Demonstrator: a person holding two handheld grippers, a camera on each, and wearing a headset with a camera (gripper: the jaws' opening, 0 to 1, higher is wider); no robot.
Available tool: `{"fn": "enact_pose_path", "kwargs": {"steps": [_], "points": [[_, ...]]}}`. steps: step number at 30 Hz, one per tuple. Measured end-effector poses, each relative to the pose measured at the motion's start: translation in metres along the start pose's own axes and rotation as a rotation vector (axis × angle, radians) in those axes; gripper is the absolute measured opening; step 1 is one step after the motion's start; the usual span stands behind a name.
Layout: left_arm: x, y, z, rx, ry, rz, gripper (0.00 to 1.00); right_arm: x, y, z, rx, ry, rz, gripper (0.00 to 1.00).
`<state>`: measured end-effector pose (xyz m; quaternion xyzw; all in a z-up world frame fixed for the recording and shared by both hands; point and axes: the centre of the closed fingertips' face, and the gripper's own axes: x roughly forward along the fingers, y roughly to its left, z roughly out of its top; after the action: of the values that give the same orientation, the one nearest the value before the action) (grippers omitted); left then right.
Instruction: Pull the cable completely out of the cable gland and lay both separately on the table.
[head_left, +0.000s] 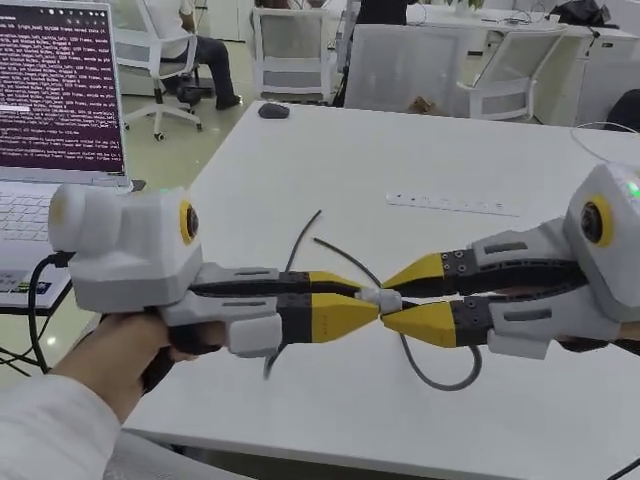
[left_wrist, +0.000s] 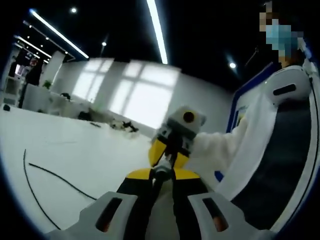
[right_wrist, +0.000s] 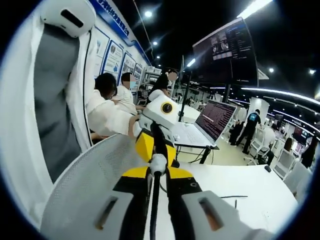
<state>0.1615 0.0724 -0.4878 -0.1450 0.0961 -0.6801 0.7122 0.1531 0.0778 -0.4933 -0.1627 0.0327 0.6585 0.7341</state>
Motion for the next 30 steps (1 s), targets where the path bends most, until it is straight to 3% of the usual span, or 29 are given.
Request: {"fn": "enact_pose_path", "kwargs": {"steps": [1, 6, 8, 9, 13, 17, 22, 30], "points": [[0.0, -0.002, 0.0, 0.011, 0.001, -0.006, 0.15, -0.001, 0.001, 0.0, 0.08, -0.018, 0.007, 0.14], [0.001, -0.001, 0.0, 0.111, 0.005, 0.016, 0.15, -0.008, -0.01, 0.001, 0.329, -0.085, -0.001, 0.24], [0.001, -0.001, 0.002, 0.151, 0.003, 0.02, 0.15, -0.01, -0.011, 0.003, 0.476, -0.112, 0.021, 0.28], [0.001, -0.002, 0.002, 0.16, -0.001, 0.018, 0.15, -0.011, -0.012, 0.004, 0.51, -0.122, 0.024, 0.3], [0.0, -0.001, 0.005, 0.213, -0.011, 0.034, 0.15, -0.012, -0.012, 0.002, 0.54, -0.138, 0.026, 0.29], [-0.001, 0.0, 0.009, 0.277, -0.024, 0.048, 0.15, -0.013, -0.009, 0.002, 0.629, -0.168, 0.038, 0.27], [0.001, -0.001, 0.008, 0.312, -0.019, 0.041, 0.15, -0.01, -0.007, -0.002, 0.627, -0.164, 0.031, 0.22], [0.002, 0.0, 0.005, 0.319, -0.005, 0.039, 0.16, -0.007, -0.003, 0.003, 0.544, -0.171, 0.044, 0.13]]}}
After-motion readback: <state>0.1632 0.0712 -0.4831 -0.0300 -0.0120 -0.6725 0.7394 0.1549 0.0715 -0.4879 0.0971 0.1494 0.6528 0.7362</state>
